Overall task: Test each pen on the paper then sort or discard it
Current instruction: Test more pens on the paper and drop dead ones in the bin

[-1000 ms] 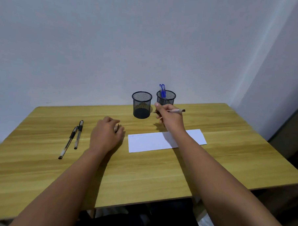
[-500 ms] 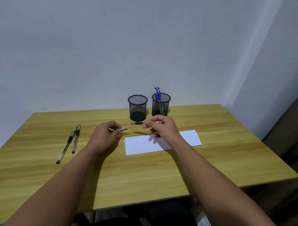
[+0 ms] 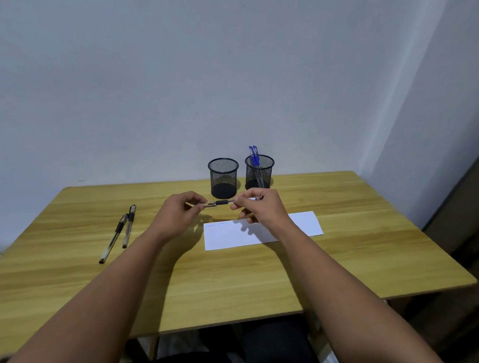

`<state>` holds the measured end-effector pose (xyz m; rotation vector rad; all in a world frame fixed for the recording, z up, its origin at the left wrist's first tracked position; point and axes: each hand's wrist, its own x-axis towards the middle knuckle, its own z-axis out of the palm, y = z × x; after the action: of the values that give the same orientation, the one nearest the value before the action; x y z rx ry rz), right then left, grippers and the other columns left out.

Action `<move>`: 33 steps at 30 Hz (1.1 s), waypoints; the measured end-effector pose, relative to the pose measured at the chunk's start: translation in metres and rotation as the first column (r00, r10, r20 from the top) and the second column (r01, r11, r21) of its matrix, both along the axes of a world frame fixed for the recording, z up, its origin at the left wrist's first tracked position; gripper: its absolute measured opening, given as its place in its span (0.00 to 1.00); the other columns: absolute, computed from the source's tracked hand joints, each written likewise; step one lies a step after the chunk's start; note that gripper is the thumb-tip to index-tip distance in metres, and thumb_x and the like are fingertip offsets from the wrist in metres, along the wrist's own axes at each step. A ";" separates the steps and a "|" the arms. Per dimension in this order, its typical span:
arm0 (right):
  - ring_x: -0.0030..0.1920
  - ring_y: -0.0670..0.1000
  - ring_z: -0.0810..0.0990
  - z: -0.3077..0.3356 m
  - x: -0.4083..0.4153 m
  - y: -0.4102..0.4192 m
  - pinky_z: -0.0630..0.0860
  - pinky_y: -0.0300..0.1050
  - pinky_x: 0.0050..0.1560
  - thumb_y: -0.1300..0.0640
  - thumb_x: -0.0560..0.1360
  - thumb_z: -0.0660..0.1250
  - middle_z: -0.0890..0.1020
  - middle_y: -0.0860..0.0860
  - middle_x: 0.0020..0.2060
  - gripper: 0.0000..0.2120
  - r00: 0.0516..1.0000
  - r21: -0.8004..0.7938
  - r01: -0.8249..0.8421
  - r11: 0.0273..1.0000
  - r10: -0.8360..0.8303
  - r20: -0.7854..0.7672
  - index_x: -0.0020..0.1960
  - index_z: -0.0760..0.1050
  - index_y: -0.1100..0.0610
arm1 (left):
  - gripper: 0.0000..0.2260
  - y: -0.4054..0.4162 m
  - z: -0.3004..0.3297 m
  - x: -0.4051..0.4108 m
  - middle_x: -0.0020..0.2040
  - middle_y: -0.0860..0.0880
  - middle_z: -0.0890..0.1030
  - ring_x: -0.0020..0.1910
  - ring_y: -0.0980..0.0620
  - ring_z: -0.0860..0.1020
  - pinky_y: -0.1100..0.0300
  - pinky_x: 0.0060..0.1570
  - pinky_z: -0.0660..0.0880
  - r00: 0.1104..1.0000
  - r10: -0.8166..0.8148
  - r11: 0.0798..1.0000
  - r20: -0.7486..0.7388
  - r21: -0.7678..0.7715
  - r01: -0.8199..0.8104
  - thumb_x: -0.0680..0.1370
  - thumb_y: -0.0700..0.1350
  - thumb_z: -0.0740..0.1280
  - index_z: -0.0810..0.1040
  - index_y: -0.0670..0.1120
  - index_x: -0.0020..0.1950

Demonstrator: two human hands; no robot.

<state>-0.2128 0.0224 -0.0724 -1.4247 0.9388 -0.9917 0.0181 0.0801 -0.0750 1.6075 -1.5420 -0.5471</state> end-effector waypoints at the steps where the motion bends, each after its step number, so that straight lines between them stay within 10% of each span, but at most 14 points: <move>1: 0.33 0.47 0.81 0.000 0.000 0.000 0.78 0.38 0.32 0.60 0.79 0.76 0.90 0.56 0.42 0.02 1.000 0.005 -0.014 1.000 0.014 -0.001 0.49 0.86 0.59 | 0.05 0.000 0.001 -0.001 0.46 0.50 0.84 0.42 0.50 0.80 0.60 0.41 0.75 1.000 -0.011 1.000 -0.011 0.001 0.011 0.80 0.42 0.69 0.85 0.49 0.51; 8: 0.28 0.46 0.74 -0.004 -0.001 -0.001 0.69 0.36 0.28 0.60 0.79 0.76 0.90 0.56 0.44 0.06 0.988 0.056 -0.134 0.989 0.138 -0.075 0.55 0.87 0.60 | 0.07 -0.003 0.014 -0.011 0.48 0.49 0.85 0.47 0.53 0.82 0.55 0.50 0.76 0.892 0.014 0.999 -0.453 0.043 0.006 0.81 0.43 0.68 0.84 0.46 0.57; 20: 0.24 0.46 0.67 -0.004 -0.007 0.010 0.64 0.38 0.25 0.59 0.80 0.75 0.78 0.48 0.27 0.05 0.996 -0.046 0.089 0.995 -0.090 -0.027 0.45 0.86 0.58 | 0.08 -0.015 0.030 -0.072 0.43 0.48 0.84 0.35 0.63 0.81 0.67 0.38 0.77 0.900 0.091 0.991 -0.426 -0.047 -0.123 0.83 0.41 0.65 0.82 0.45 0.59; 28: 0.23 0.45 0.66 0.028 -0.051 0.025 0.63 0.37 0.24 0.60 0.80 0.74 0.77 0.49 0.27 0.07 0.985 -0.065 0.175 0.982 -0.175 0.002 0.46 0.86 0.63 | 0.08 -0.019 0.058 -0.120 0.37 0.48 0.81 0.35 0.52 0.77 0.59 0.36 0.73 0.901 0.011 0.996 -0.433 -0.077 -0.049 0.82 0.40 0.64 0.83 0.43 0.56; 33: 0.24 0.46 0.72 0.049 -0.099 0.037 0.68 0.37 0.27 0.57 0.82 0.72 0.83 0.53 0.33 0.09 0.971 -0.136 0.102 0.985 -0.129 -0.201 0.42 0.83 0.54 | 0.16 -0.016 0.065 -0.155 0.48 0.48 0.84 0.42 0.53 0.82 0.60 0.43 0.77 0.909 -0.100 0.995 -0.406 -0.040 0.092 0.83 0.44 0.63 0.75 0.47 0.71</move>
<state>-0.3122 0.0595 -0.0229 -1.6173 1.1413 -1.0147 -0.1365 0.0644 -0.0103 1.3028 -1.3076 -0.8602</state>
